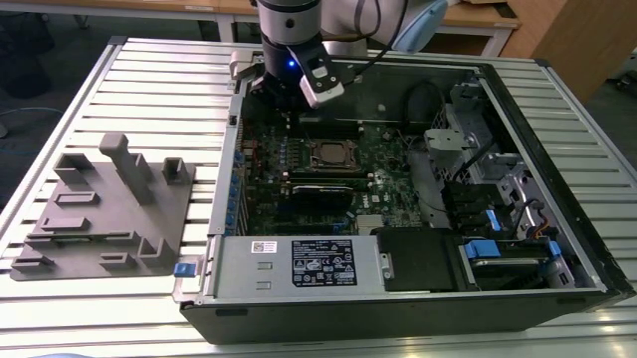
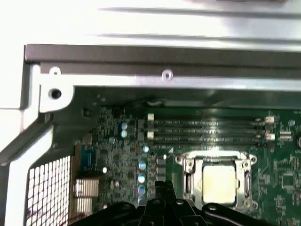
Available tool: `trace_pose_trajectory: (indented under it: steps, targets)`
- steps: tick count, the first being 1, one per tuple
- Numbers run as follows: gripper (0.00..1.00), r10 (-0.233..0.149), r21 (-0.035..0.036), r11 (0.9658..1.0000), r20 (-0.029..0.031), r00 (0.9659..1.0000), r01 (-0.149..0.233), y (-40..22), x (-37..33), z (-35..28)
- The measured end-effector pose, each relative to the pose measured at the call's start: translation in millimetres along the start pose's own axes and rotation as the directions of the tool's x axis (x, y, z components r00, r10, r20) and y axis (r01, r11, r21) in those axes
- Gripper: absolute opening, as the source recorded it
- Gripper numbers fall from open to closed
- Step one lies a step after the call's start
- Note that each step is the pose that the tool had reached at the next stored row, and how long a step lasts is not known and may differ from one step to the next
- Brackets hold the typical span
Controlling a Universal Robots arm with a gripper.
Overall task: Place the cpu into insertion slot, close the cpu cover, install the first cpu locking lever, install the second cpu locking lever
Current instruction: 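Install the first cpu locking lever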
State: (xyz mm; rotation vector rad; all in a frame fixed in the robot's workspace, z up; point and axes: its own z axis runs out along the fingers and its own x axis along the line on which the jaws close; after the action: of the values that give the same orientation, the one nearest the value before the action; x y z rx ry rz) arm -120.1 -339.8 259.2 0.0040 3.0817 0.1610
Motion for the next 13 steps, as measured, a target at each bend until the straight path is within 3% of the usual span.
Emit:
trace_pose_trajectory:
  steps: [13]
  targets:
    - [0.11,0.000,-0.0037,1.0000,0.0001,1.0000,0.000,0.1,-0.1,-1.0]
